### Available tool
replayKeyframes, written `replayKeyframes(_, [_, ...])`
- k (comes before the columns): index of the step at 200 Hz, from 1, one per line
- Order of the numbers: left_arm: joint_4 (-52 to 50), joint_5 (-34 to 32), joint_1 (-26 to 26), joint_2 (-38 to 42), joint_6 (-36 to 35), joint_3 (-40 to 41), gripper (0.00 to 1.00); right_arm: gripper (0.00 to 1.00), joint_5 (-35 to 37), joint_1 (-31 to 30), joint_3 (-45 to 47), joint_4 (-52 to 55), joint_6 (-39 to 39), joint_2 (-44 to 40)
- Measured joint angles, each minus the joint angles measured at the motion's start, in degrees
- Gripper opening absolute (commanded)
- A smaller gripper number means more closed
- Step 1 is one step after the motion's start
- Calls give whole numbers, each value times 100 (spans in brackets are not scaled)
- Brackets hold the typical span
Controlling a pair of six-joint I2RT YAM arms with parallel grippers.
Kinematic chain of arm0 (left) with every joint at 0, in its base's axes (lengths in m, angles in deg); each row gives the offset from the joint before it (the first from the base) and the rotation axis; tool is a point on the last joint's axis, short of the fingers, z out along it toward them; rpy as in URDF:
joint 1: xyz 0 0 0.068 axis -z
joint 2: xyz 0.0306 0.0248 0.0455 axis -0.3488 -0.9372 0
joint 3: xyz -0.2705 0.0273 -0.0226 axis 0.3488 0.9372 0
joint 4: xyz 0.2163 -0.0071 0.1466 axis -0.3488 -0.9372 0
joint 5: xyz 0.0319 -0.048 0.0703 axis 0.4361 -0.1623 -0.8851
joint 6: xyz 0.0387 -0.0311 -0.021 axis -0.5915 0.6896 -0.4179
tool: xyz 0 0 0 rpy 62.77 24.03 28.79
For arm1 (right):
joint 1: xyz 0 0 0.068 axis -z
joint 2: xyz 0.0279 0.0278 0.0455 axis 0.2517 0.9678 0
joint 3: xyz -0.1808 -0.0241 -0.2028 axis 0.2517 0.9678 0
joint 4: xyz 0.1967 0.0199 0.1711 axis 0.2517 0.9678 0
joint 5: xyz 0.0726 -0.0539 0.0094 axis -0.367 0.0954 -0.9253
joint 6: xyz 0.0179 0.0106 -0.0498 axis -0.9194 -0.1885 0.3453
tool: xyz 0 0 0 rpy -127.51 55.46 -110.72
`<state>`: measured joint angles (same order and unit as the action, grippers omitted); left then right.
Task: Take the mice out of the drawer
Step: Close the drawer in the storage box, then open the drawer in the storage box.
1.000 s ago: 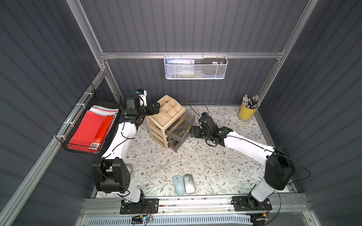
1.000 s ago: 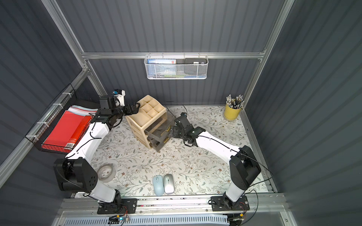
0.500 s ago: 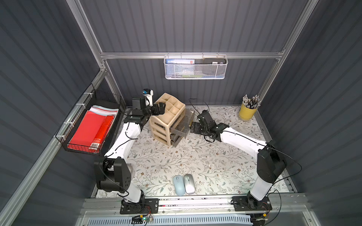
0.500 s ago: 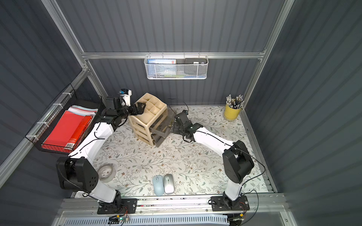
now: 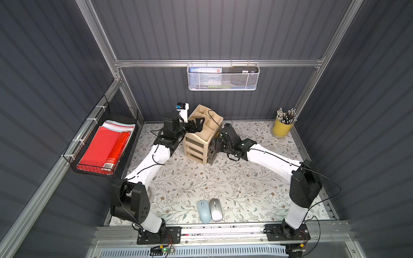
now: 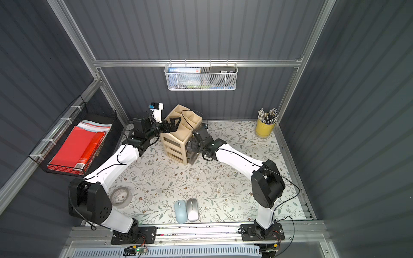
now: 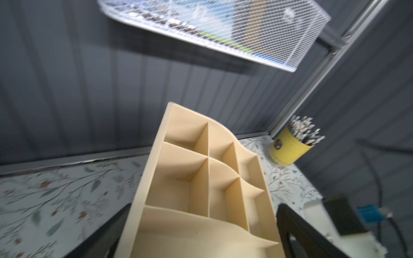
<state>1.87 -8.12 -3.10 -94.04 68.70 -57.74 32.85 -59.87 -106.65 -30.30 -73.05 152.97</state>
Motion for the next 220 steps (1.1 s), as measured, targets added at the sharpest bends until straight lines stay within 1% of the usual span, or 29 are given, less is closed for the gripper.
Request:
replayKeyframes(35, [164,-24,87,-20,31,0,99,93,-2,-107,-26,356,9,66])
replayKeyframes(62, [72,-20,131,-42,-9,-81,99,93,39,-146,170,278,9,-59])
replayKeyframes(78, [-116,-4,280,-50,-9,-216,99,93,0,-129,601,37,15,-385])
replayKeyframes(100, [-258,109,542,-50,-2,-334,99,93,-4,-35,1296,-306,52,-1108])
replayKeyframes(124, [-302,275,623,-50,39,-356,99,93,-13,192,1665,-468,74,-1768])
replayKeyframes(144, [-398,437,514,-50,155,-297,99,94,-24,428,1764,-767,94,-2116])
replayKeyframes(164, [-570,627,313,-52,299,31,99,94,-26,625,1880,-953,140,-2369])
replayKeyframes(167, [-568,713,280,-57,417,96,99,94,-26,649,1899,-962,140,-2393])
replayKeyframes(195, [-358,927,-37,-33,581,275,99,94,-70,809,2063,-981,177,-2430])
replayKeyframes(204, [-321,977,-131,-31,621,310,97,94,-79,844,2144,-977,179,-2422])
replayKeyframes(220, [-251,1067,-295,-26,675,352,88,94,-90,890,2297,-970,179,-2417])
